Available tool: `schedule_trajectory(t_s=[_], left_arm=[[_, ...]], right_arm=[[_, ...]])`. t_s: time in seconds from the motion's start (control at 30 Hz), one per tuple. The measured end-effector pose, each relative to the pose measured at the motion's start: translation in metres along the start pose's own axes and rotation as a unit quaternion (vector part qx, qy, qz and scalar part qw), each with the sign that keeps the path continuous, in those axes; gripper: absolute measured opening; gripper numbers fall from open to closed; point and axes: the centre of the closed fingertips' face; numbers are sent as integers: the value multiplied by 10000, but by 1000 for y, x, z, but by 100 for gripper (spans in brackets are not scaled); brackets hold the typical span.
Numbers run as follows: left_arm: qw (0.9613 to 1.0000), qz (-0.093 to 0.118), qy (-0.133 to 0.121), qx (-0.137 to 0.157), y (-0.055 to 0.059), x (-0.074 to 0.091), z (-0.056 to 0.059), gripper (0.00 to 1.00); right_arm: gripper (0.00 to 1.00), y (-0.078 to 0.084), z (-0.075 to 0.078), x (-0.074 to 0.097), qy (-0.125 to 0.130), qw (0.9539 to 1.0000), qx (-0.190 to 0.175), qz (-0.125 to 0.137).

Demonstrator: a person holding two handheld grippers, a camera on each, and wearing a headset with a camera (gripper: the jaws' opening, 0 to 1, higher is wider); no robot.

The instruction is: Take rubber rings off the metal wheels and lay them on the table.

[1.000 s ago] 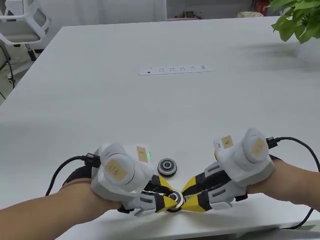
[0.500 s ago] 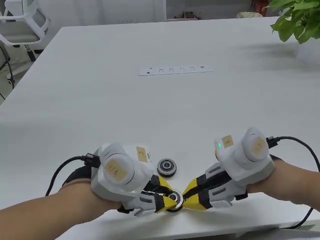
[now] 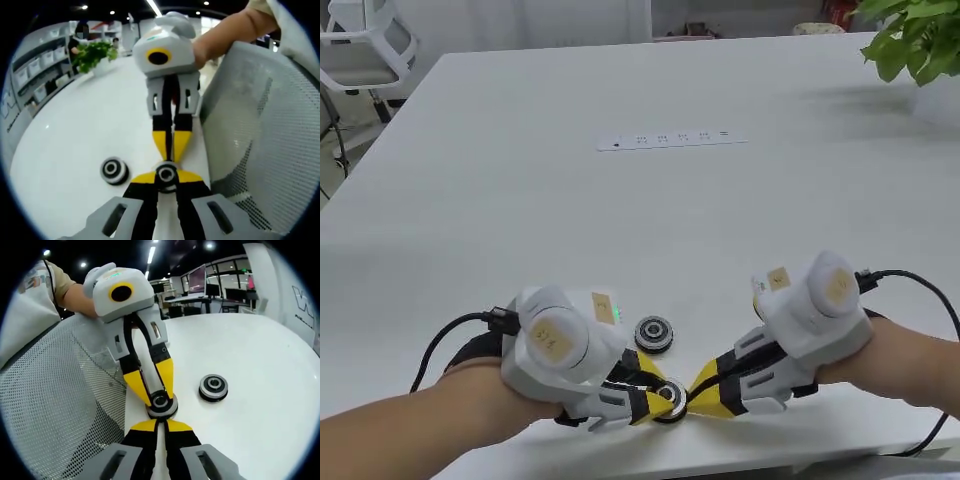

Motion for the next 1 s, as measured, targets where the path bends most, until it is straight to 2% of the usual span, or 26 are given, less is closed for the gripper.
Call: schedule_trajectory(t_s=[0.07, 0.23, 0.5, 0.8, 1.0], left_arm=[[10000, 3, 0, 2, 0, 0, 0, 13], [10000, 9, 2, 6, 0, 0, 0, 13], [10000, 14, 1, 12, 0, 0, 0, 13], [10000, 17, 1, 18, 0, 0, 0, 13], [10000, 24, 2, 27, -1, 0, 0, 13]], right_arm=[[6, 1, 1, 0, 0, 10000, -35, -9], [18, -2, 5, 0, 112, 9998, 160, 56], [30, -7, -1, -10, 43, 9990, 434, 66], [21, -7, 1, -6, 74, 9992, 383, 101], [12, -3, 1, -3, 92, 9995, 318, 21]])
Point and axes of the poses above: the centre of the closed fingertips' face, and the gripper's own axes: x roughly backward along the fingers, z roughly to its right, y roughly out of its underside, and after that the axes turned 1 degree about z, right-handed
